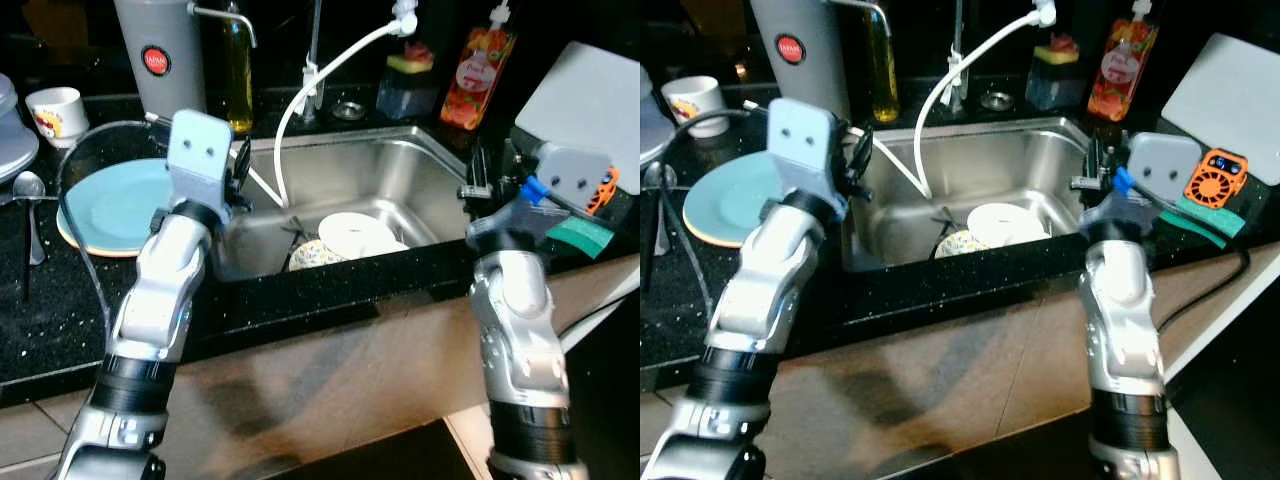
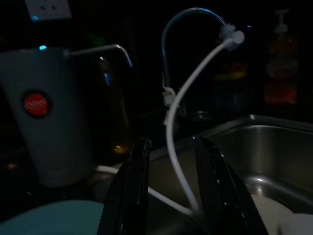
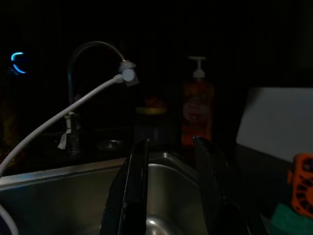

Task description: Kitchen organization

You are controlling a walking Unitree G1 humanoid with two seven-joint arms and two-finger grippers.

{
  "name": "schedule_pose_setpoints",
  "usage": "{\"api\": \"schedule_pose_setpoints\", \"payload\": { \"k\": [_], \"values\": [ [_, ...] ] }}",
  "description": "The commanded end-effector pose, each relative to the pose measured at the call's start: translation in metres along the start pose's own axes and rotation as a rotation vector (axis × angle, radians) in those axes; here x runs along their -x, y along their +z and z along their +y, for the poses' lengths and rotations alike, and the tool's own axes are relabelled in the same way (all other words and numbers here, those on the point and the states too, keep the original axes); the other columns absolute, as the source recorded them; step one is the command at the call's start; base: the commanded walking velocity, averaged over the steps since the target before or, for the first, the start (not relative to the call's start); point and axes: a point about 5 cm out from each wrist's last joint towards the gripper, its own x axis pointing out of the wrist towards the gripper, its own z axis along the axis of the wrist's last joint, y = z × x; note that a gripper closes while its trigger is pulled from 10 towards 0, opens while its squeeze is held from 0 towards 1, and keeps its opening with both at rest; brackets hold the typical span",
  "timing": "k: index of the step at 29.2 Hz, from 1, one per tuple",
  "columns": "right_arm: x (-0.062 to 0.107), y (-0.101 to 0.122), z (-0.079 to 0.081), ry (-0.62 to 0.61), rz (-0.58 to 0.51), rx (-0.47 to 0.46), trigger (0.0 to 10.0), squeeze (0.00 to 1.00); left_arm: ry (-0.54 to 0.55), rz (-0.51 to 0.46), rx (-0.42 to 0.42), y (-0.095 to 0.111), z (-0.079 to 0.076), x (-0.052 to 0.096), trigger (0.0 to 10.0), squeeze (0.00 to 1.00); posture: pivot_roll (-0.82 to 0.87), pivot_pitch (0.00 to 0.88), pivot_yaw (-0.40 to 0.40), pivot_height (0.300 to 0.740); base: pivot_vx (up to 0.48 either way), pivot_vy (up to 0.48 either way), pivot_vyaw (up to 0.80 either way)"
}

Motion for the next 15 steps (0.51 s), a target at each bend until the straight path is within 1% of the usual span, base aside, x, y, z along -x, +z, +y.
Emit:
{"api": "schedule_pose_setpoints", "payload": {
  "k": [1,2,3,5,7,8,9,10,11,12,13,14,15],
  "values": [
    [0.002,0.003,-0.001,-0.007,-0.004,-0.017,10.0,0.00,-0.009,0.008,0.018,-0.001,-0.003,0.002,10.0,0.00,0.05,0.000,-0.026,0.740,0.000,0.000,0.00],
    [0.004,0.000,0.002,-0.014,0.014,-0.061,10.0,0.00,-0.012,0.011,0.034,-0.003,-0.011,0.005,10.0,0.00,0.05,0.000,-0.026,0.740,0.000,0.000,0.00],
    [0.004,0.000,0.002,-0.014,0.014,-0.061,10.0,0.00,-0.012,0.011,0.034,-0.003,-0.011,0.005,10.0,0.00,0.05,0.000,-0.026,0.740,0.000,0.000,0.00],
    [0.005,-0.001,0.007,-0.009,0.013,-0.081,10.0,0.00,-0.011,0.003,0.051,-0.002,-0.017,0.005,10.0,0.00,0.05,0.000,-0.032,0.740,0.000,0.000,0.00],
    [0.006,-0.001,0.008,-0.009,0.013,-0.094,10.0,0.00,-0.048,-0.037,0.028,0.004,-0.027,0.006,10.0,0.00,0.05,0.000,-0.032,0.740,0.000,0.000,0.00],
    [0.007,-0.001,0.008,-0.015,0.013,-0.089,10.0,0.00,-0.090,-0.070,0.003,0.009,-0.033,0.008,10.0,0.00,0.05,0.000,-0.036,0.740,0.000,0.000,0.00],
    [0.007,-0.001,0.008,-0.015,0.013,-0.089,10.0,0.00,-0.090,-0.070,0.003,0.009,-0.033,0.008,10.0,0.00,0.05,0.000,-0.036,0.740,0.000,0.000,0.00],
    [0.009,-0.001,0.004,-0.036,0.003,-0.057,10.0,0.00,-0.161,-0.108,-0.003,0.016,-0.041,0.012,10.0,0.00,0.05,0.000,-0.039,0.740,0.000,0.000,0.00],
    [0.010,0.001,0.000,-0.058,-0.015,0.006,10.0,0.00,-0.242,-0.131,0.014,0.021,-0.049,0.018,10.0,0.00,0.05,0.000,-0.041,0.740,0.000,0.000,0.00],
    [0.014,0.004,-0.008,-0.100,-0.046,0.136,10.0,0.00,-0.345,-0.122,0.094,0.025,-0.057,0.026,10.0,0.00,0.05,0.000,-0.045,0.740,0.000,0.000,0.00],
    [0.014,0.004,-0.008,-0.100,-0.046,0.136,10.0,0.00,-0.345,-0.122,0.094,0.025,-0.057,0.026,10.0,0.00,0.05,0.000,-0.045,0.740,0.000,0.000,0.00],
    [0.017,0.006,-0.016,-0.136,-0.076,0.234,10.0,0.00,-0.442,-0.103,0.163,0.026,-0.064,0.034,10.0,0.00,0.05,0.000,-0.045,0.740,0.000,0.000,0.00],
    [0.026,0.008,-0.031,-0.207,-0.089,0.355,10.0,0.00,-0.573,-0.041,0.232,0.020,-0.068,0.050,10.0,0.00,0.04,0.003,-0.042,0.740,0.000,0.000,0.00]
  ]
}}
